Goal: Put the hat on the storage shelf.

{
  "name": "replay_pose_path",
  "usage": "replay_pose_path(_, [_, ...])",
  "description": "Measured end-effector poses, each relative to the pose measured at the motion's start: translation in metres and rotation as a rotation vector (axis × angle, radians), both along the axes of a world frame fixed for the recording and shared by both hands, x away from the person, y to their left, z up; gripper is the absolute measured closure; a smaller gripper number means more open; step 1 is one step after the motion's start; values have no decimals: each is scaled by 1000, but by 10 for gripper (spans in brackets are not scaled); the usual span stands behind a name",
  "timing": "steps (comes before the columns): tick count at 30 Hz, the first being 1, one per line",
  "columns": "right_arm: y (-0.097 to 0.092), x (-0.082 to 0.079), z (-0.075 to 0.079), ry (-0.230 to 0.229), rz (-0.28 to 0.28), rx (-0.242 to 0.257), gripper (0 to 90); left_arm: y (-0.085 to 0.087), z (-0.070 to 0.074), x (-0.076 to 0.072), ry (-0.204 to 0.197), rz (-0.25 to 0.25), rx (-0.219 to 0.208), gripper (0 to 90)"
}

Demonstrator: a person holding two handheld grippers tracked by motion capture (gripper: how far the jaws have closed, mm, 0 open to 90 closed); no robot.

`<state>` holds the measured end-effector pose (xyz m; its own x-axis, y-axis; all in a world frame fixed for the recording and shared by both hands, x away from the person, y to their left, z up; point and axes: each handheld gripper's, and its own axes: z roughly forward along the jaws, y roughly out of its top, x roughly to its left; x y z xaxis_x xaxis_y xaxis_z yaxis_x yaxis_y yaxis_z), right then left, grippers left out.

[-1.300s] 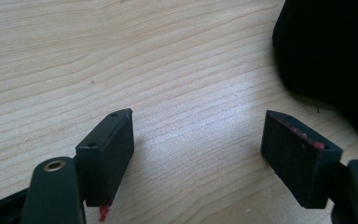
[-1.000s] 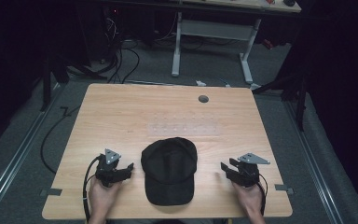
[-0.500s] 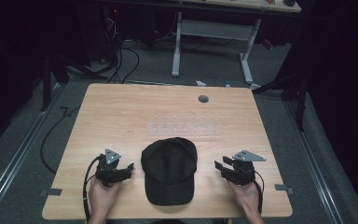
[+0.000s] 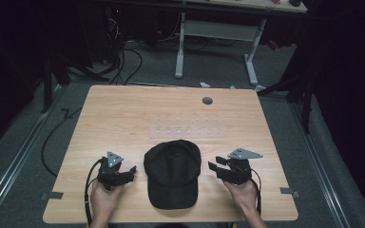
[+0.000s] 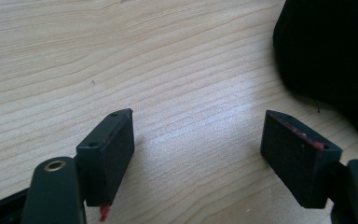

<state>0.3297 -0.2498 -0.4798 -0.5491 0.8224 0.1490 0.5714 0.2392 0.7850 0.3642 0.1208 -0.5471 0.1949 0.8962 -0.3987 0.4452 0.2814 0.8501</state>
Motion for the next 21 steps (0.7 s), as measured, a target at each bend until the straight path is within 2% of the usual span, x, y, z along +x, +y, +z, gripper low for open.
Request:
replay_pose_path(3, [7,4,3,22,41,38,570,0,0,0,0,0,0,260])
replay_pose_path(6, [13,7,5,42,53,25,571,0,0,0,0,0,-1,260])
replay_pose_path(10, [22,11,6,42,79,11,568,0,0,0,0,-1,-1,259])
replay_pose_path(14, [29,13,7,23,76,-2,569,0,0,0,0,-3,-1,260])
replay_pose_path(16, [32,15,8,27,73,9,574,0,0,-1,-2,-5,-4,270])
replay_pose_path(18, [33,19,7,40,78,41,580,0,0,-1,-2,-6,-4,273])
replay_pose_path(21, [36,22,5,42,67,49,583,0,0,-1,-2,-6,-4,274])
